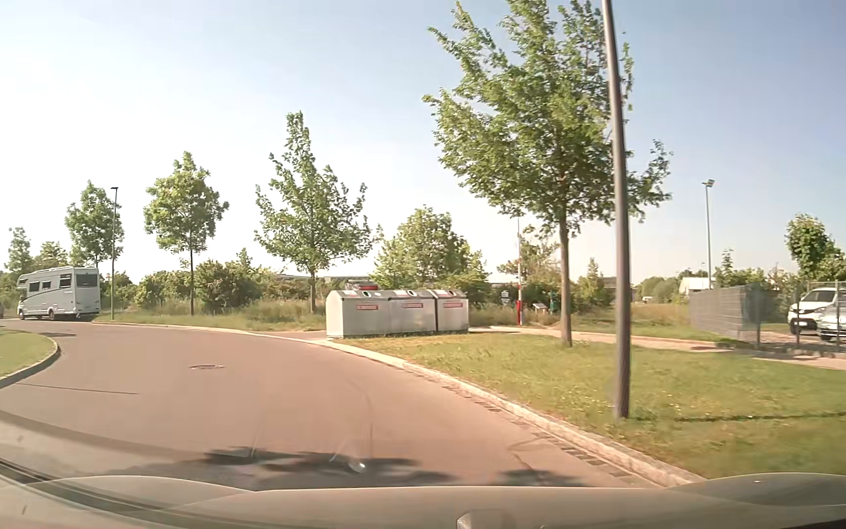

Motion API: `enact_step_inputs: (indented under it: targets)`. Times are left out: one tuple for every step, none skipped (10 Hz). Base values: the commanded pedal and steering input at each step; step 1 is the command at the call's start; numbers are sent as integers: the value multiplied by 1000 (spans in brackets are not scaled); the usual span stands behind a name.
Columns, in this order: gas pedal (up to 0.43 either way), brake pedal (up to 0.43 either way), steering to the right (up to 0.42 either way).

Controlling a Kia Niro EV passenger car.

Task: Follow the waypoints while adhering to traffic rules and regulations

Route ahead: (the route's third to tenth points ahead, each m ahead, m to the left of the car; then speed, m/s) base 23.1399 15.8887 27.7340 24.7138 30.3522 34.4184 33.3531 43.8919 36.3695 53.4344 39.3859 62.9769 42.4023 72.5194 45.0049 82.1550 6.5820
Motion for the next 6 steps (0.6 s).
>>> enact_step_inputs:
  targets:
    - [98, 0, -220]
    - [110, 0, -215]
    - [197, 0, -206]
    - [209, 0, -190]
    - [209, 0, -178]
    - [150, 0, -170]
